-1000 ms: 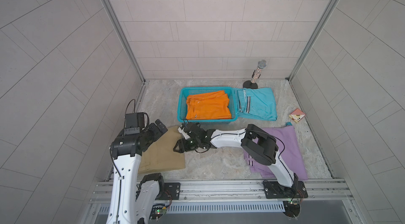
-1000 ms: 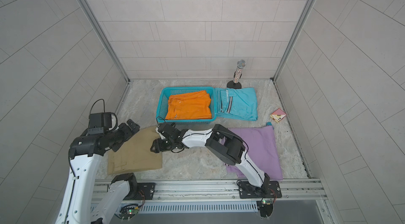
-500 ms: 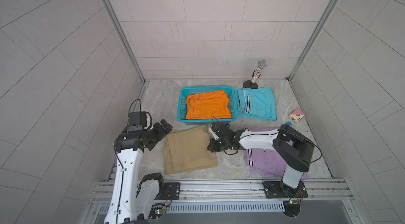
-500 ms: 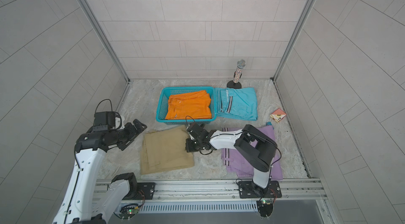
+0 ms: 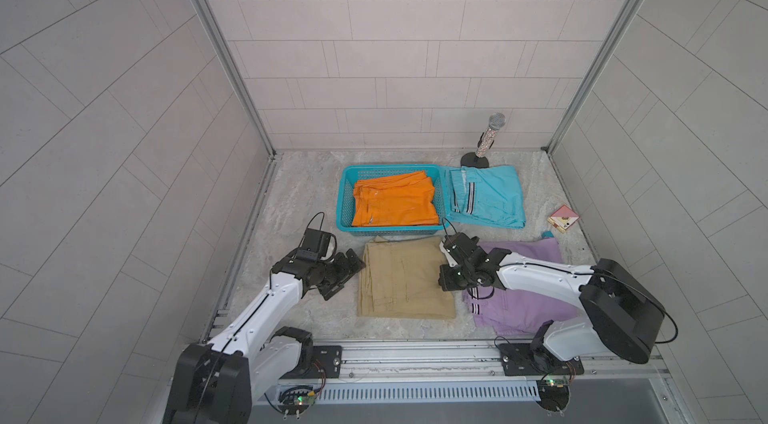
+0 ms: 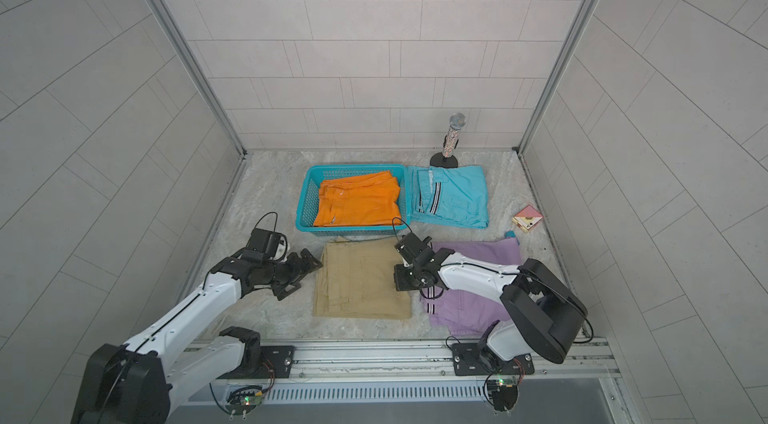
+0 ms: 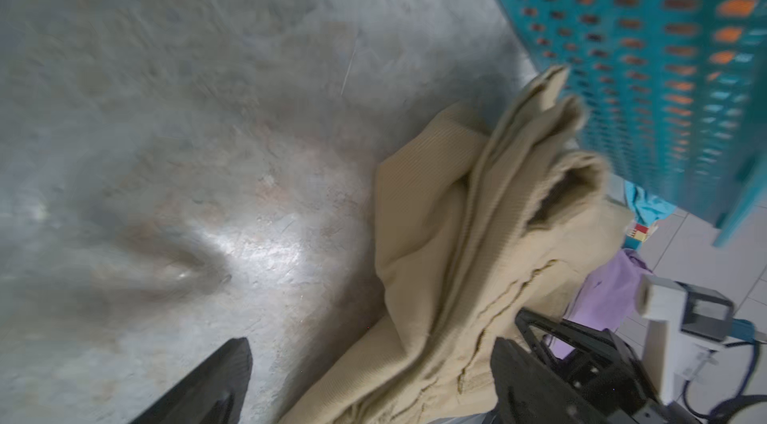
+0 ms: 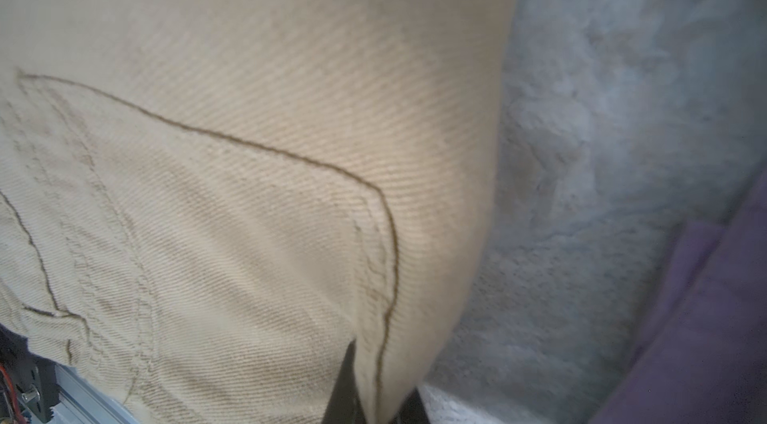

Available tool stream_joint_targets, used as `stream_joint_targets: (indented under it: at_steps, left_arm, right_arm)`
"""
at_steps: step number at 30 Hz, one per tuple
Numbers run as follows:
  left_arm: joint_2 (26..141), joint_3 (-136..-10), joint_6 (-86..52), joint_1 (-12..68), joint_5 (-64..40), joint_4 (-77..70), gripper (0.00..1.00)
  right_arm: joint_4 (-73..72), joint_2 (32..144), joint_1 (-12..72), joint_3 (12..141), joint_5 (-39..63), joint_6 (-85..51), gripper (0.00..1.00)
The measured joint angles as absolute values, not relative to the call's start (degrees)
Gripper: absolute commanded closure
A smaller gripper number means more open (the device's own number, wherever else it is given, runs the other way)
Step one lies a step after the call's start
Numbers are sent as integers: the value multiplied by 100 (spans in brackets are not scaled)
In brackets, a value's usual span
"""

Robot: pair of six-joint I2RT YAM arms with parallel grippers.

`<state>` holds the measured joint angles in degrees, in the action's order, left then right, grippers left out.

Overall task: Put the folded long pants in the basket
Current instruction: Move the long pant to the center of the board, then pick up the long pant at the center of the board.

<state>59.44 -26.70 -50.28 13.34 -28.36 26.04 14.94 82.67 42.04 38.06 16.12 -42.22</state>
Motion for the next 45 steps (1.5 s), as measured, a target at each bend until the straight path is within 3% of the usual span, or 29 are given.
stream_joint_targets:
  at_steps: [7, 10, 13, 17, 18, 19, 22, 23, 31, 38, 40, 42, 45]
  left_arm:
    - [6241, -2268, -5315, 1461, -2917, 1365, 3]
    - [6366, -2189, -5336, 1562, -2917, 893, 9]
    - [6641, -2150, -5363, 1640, -2956, 410, 25]
    - [6921, -2145, -5290, 1752, -2950, 84, 72]
    - [6921, -2145, -5275, 1756, -2941, 69, 73]
    - [6897, -2152, -5227, 1767, -2917, 80, 66]
    - [6692, -2211, -5105, 1782, -2766, 362, 13]
    - [6560, -2222, -5098, 1782, -2698, 471, 0]
    - [5400, -1949, -5210, 1780, -2563, 412, 0]
    - [6346, -1811, -5258, 1782, -2930, -198, 0]
    - [6519, -1817, -5264, 1782, -3002, -434, 12]
    - [6681, -1817, -5271, 1782, -3048, -541, 34]
    - [6781, -1817, -5229, 1782, -3044, -480, 84]
  right_arm:
    - [1485, 8305, 4204, 3826, 1614, -4174, 100]
    - [1481, 8344, 4204, 3839, 1621, -4156, 100]
    - [1470, 8383, 4202, 3857, 1634, -4156, 100]
    - [1463, 8390, 4198, 3859, 1643, -4152, 100]
    - [1461, 8390, 4198, 3863, 1640, -4152, 100]
    - [1455, 8392, 4198, 3868, 1640, -4147, 100]
    - [1452, 8392, 4198, 3868, 1643, -4132, 100]
    - [1452, 8394, 4198, 3868, 1640, -4128, 100]
    - [1448, 8458, 4198, 3903, 1647, -4091, 100]
    - [1400, 8562, 4193, 3975, 1693, -4088, 100]
    - [1369, 8578, 4193, 3975, 1704, -4088, 100]
    - [1365, 8578, 4193, 3975, 1708, -4088, 100]
    - [1365, 8571, 4195, 3975, 1710, -4088, 100]
